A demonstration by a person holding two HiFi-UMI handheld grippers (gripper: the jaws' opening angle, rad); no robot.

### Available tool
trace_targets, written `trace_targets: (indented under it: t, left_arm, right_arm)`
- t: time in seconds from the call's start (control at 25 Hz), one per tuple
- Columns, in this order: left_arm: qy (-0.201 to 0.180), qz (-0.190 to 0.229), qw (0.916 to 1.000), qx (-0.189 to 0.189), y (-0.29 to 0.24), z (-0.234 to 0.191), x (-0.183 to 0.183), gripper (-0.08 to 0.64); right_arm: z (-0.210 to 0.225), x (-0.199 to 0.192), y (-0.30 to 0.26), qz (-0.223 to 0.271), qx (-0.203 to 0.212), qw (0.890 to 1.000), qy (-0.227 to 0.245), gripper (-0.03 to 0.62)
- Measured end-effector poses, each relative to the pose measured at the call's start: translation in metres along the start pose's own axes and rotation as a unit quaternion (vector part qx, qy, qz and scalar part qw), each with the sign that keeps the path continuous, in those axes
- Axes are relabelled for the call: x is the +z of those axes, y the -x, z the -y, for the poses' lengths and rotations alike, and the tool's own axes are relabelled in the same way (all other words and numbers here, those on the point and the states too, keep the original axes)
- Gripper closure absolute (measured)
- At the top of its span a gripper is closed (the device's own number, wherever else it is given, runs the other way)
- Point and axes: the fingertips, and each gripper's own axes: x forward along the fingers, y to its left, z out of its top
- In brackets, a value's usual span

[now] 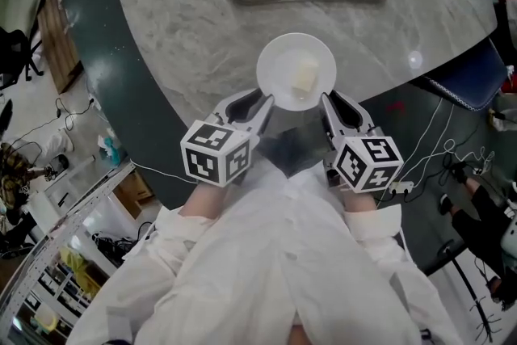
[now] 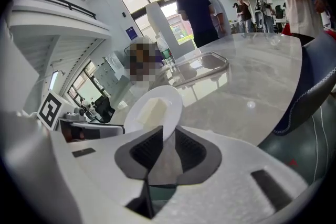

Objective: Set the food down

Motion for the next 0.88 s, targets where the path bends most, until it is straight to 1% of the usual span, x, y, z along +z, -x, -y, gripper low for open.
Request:
trace_targets:
  t: [0.4, 0.88]
  left_arm:
    - [0.022, 0.029, 0.9989, 0.028, -0.026, -0.003, 0.048, 0.465]
    - [0.033, 0.04, 0.9974, 0.049, -0.07, -0.009, 0.11, 0.465]
  right_arm:
    - [0.02, 0.059, -0.026, -0.007, 0.036, 0.999, 0.033, 0.528]
    - [0.056, 0.122, -0.06, -0.022, 0.059, 0.997, 0.043, 0.529]
